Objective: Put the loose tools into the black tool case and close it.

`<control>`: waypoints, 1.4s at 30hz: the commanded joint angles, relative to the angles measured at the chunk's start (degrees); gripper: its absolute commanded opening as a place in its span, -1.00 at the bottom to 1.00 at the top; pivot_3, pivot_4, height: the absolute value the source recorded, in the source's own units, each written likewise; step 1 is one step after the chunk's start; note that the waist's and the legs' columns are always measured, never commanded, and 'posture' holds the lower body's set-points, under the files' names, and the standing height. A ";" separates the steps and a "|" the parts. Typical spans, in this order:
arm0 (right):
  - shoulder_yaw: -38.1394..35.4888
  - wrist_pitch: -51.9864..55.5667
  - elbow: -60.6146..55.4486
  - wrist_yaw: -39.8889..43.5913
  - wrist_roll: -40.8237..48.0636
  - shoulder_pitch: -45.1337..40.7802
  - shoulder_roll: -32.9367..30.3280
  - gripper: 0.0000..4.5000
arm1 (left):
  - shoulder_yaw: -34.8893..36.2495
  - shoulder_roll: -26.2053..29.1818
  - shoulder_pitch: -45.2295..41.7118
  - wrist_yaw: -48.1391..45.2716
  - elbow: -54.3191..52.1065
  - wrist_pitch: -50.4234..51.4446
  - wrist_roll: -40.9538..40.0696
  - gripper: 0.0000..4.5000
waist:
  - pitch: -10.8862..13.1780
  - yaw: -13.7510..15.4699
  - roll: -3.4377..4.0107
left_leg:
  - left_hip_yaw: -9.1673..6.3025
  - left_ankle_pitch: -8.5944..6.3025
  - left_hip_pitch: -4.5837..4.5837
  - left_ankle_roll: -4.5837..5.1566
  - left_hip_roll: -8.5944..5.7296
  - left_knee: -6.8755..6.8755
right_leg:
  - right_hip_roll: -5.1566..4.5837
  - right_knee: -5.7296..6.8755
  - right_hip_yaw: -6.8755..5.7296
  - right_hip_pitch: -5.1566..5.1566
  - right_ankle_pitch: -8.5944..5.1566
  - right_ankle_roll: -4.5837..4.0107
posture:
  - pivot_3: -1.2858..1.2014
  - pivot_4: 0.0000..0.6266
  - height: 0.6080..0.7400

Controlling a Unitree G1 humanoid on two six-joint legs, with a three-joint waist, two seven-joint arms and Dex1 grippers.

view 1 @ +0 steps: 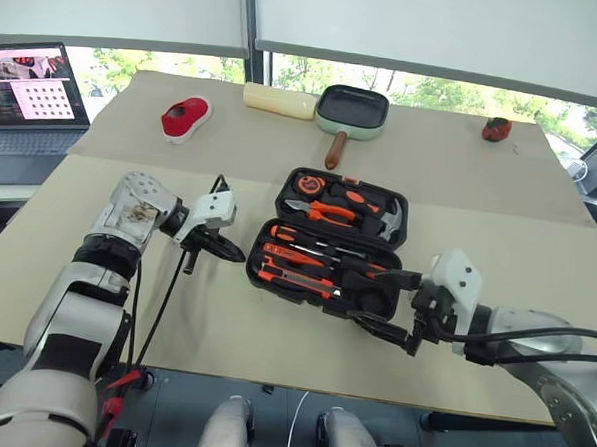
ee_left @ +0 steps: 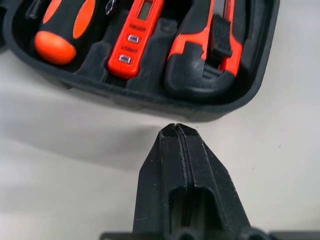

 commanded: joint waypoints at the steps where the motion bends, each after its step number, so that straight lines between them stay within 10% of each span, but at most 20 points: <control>1: -1.58 -0.88 -2.05 0.23 0.04 0.51 -0.64 1.00 | 0.23 1.26 -1.84 -0.46 -3.31 1.19 -2.56 -0.99 | 0.00 -0.05 -0.01 | -0.01 0.00 0.00 0.00 0.00 0.00 | 0.01 0.00 0.00 0.01 0.00 0.00 | 0.03 -0.52 1.00; 42: -2.12 -0.54 -2.62 -1.67 0.82 0.49 0.52 1.00 | -7.32 -2.47 0.24 4.48 4.93 -10.93 8.16 -0.99 | -0.18 -0.28 0.13 | 0.01 0.00 1.37 -0.01 0.03 0.07 | 0.05 0.11 0.03 1.32 0.01 -0.05 | 0.03 -0.52 1.00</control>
